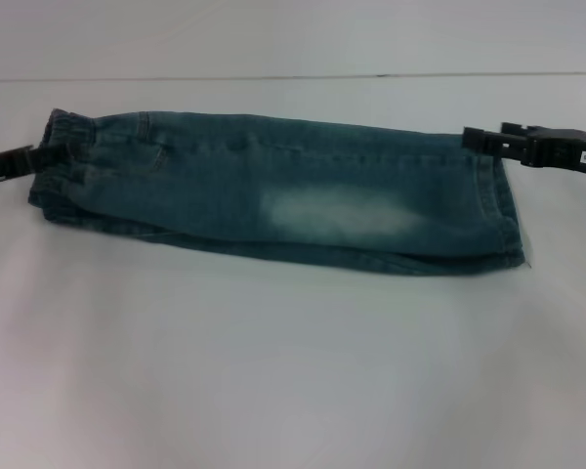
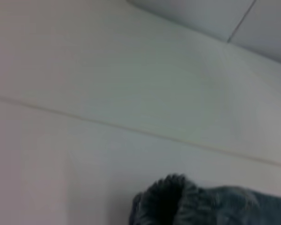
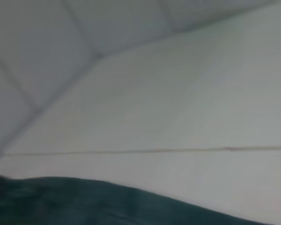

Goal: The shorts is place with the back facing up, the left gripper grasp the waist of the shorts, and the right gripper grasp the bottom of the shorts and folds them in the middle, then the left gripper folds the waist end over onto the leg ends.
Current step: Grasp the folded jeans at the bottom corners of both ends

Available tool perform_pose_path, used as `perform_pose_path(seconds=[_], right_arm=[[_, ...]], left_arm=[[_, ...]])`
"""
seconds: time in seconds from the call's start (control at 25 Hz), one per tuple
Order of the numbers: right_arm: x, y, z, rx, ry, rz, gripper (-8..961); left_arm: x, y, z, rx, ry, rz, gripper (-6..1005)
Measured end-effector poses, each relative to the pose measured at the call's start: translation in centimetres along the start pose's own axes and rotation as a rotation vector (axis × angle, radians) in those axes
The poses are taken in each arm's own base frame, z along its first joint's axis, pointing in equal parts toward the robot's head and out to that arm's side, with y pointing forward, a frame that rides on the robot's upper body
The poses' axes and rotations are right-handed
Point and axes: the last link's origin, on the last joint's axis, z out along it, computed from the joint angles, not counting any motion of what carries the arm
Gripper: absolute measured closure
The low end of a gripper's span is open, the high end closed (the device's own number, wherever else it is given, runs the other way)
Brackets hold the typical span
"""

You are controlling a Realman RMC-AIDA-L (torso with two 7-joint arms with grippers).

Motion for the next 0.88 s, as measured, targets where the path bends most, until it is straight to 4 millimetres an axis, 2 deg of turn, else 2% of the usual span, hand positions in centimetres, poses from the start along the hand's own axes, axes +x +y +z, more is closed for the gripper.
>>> perform_pose_path(seconds=[0.2,0.32,0.52,0.88], right_arm=[[-0.3,3.5,-1.7,-0.271,0.042,-0.123,66],[0.2,4.8,-2.3,-0.368,0.102,-0.180,68],[1.0,5.7,-2.2,-0.428,0.177,-0.210,69],[1.4,6.5,-1.4,-0.455,0.191,-0.222,70]], left_arm=[[-0.1,-0.3,-0.2,0.041,-0.077,-0.051,51],[0.0,-0.4,-0.2,0.060,-0.098,-0.118,50],[0.5,-0.2,0.0,0.070,-0.098,-0.203,49],[0.3,-0.2,1.2,0.120,-0.113,-0.205,87]])
